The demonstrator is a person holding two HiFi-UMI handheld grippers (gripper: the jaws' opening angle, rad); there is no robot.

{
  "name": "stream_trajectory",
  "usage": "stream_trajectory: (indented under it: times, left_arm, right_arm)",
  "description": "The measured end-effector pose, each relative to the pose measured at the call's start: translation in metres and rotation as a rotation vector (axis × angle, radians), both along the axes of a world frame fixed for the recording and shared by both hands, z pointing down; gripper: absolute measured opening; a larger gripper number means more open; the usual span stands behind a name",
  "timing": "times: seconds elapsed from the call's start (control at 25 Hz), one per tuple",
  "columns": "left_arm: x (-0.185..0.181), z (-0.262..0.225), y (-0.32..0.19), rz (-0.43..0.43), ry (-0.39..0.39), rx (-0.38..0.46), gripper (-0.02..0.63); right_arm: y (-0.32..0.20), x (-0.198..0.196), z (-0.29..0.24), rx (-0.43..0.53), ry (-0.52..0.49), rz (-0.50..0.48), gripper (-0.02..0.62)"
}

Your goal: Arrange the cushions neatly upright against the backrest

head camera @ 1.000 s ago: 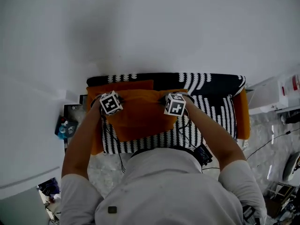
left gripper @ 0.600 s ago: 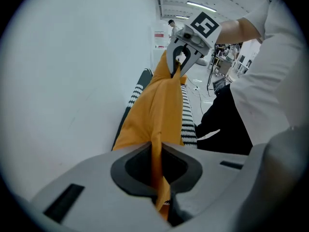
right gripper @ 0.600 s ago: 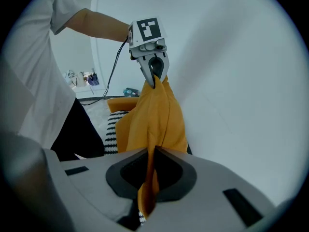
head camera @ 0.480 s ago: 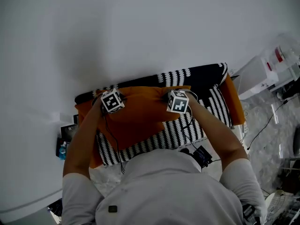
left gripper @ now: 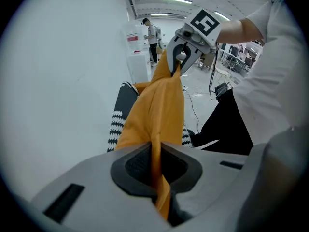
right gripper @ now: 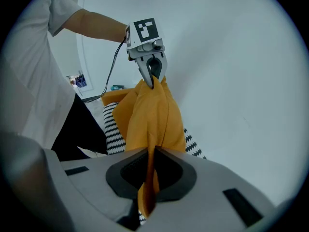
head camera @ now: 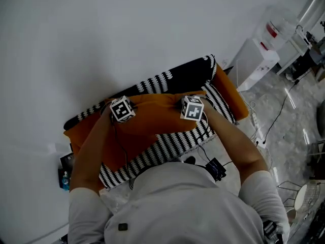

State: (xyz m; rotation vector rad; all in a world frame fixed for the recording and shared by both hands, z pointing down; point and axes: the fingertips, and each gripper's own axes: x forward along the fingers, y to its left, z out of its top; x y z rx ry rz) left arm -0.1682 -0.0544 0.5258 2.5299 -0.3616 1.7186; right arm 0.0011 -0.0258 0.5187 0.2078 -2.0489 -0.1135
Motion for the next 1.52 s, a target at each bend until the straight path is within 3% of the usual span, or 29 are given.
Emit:
stream_trajectory:
  times: [0.44,0.64,1.08,1.52]
  left_arm:
    - [0.191,0.005,0.027,0.128,-0.011,0.012,0.028]
    - [0.247,0.010,0.033,0.185,-0.018,0.002,0.028]
    - [0.306,0.022,-0.006,0.288,-0.011,-0.030,0.026]
    - [0.322,0.037,-0.075,0.321,0.009,-0.054,0.025]
  right_arm:
    - [0.047,0.189,0.000,0.020,0.005,0.152,0.037]
    - [0.059,0.243,0.005,0.022,0.005,0.218,0.037]
    - [0.031,0.292,0.026,-0.012,0.028,0.299,0.037]
    - [-0.036,0.307,0.036,-0.027,0.065,0.347,0.037]
